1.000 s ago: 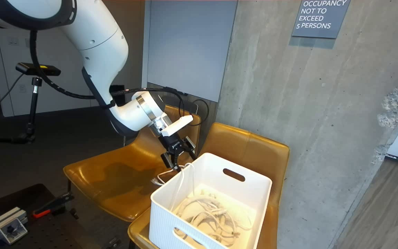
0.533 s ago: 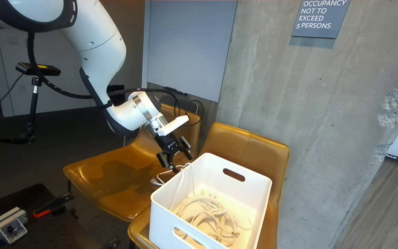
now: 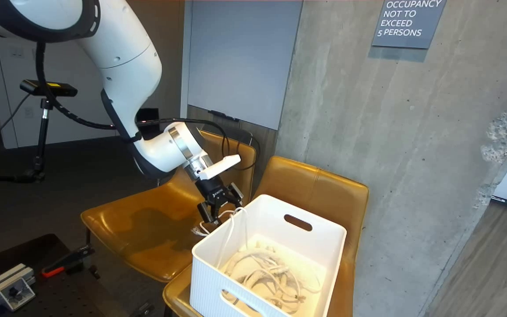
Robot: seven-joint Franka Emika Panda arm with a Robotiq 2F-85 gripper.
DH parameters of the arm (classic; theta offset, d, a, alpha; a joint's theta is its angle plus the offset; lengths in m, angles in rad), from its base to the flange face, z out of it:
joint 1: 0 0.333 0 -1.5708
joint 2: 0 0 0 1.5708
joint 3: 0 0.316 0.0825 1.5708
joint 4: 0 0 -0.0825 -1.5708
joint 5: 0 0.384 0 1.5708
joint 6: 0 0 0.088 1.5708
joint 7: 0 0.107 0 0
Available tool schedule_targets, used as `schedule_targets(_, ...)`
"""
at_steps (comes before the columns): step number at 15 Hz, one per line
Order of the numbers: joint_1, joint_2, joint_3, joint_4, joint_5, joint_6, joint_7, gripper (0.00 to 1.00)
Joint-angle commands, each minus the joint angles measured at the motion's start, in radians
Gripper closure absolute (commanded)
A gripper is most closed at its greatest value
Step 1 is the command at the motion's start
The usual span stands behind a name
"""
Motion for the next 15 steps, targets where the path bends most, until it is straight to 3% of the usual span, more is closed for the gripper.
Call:
schedule_targets(1, -0.023, 0.010, 0.004, -0.010, -0.012, -0.013, -0.006, 0.00)
schedule_targets(5, -0.031, 0.021, 0.010, 0.018, -0.002, -0.009, -0.013, 0.03)
schedule_targets(6, -0.029, 0.022, 0.011, 0.021, -0.003, -0.010, -0.010, 0.26)
schedule_targets(8, -0.026, 0.023, 0.014, 0.027, -0.001, -0.010, -0.010, 0.31)
schedule_targets(15, -0.011, 0.020, 0.042, 0.027, 0.022, -0.019, -0.007, 0.85)
